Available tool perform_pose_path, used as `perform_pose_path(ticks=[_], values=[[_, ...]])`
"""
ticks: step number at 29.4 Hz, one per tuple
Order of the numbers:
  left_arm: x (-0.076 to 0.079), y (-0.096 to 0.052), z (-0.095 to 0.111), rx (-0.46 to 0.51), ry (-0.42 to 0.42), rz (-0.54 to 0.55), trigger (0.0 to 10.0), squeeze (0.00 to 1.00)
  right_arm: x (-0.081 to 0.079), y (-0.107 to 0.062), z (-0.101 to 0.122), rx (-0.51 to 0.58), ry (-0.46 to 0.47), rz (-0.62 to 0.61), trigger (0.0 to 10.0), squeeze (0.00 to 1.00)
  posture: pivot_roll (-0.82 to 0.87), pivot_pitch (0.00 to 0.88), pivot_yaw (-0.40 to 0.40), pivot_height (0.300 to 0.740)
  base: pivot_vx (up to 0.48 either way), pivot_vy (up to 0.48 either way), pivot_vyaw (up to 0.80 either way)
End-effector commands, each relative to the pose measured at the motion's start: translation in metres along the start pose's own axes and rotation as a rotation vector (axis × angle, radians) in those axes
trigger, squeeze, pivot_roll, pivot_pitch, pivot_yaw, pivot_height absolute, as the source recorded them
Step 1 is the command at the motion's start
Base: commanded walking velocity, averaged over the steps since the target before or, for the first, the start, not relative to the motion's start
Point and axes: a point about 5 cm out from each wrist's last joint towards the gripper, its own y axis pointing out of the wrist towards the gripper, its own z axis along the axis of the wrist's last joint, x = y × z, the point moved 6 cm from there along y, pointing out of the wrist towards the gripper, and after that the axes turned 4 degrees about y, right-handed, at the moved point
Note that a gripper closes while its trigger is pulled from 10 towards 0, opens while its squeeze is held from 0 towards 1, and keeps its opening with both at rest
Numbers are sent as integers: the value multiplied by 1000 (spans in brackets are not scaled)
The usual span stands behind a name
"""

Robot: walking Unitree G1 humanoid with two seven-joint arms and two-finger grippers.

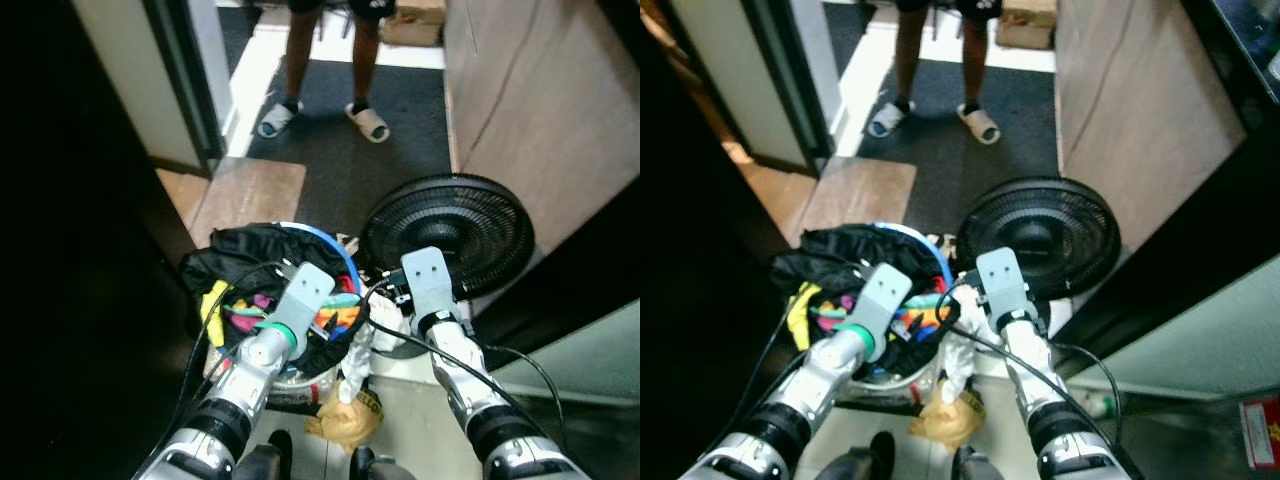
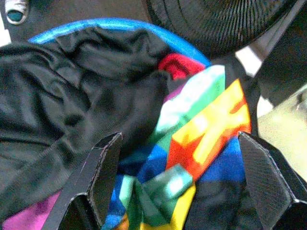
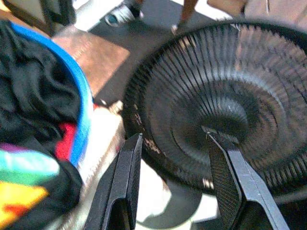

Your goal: Clothes washing

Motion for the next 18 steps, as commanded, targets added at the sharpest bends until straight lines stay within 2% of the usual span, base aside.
perform_pose_path(ticks=[1, 3, 5, 7, 9, 12, 14, 16, 18], values=[[6, -5, -23, -64, 8, -13, 10000, 0, -3, -6, -12, -29, 3, 2, 10000, 0, 46, 268, 85, 740, 0, 0, 0], [6, -10, -36, -93, 17, -14, 10000, 0, -5, -9, -17, -39, 8, 3, 10000, 0, 54, 274, 90, 740, 0, 0, 0], [5, -12, -40, -100, 19, -12, 10000, 0, -7, -10, -18, -41, 10, 4, 10000, 0, 54, 274, 90, 740, 0, 0, 0], [-3, -13, -43, -99, 3, 17, 10000, 0, -10, -10, -18, -40, 16, 9, 10000, 0, 60, 273, 89, 740, 0, 0, 0], [-22, -16, -35, -53, -35, 79, 10000, 0, -12, -9, -9, -5, 39, 6, 10000, 0, 66, 249, 78, 740, 0, 0, 0], [-29, -17, -32, -35, -46, 100, 10000, 0, -12, -9, -5, 10, 49, 4, 10000, 0, 66, 249, 78, 740, 0, 0, 0], [-51, -26, -12, 60, -80, 161, 10000, 0, -12, -11, 12, 80, 87, -1, 10000, 0, 67, 200, 65, 740, 0, 0, 0], [-78, -49, 19, 188, -118, 222, 10000, 0, -17, -22, 36, 173, 142, 12, 10000, 0, 72, 147, 51, 740, 0, 0, 0], [-78, -49, 19, 188, -118, 222, 10000, 0, -17, -22, 36, 173, 142, 12, 10000, 0, 72, 147, 51, 740, 0, 0, 0]])
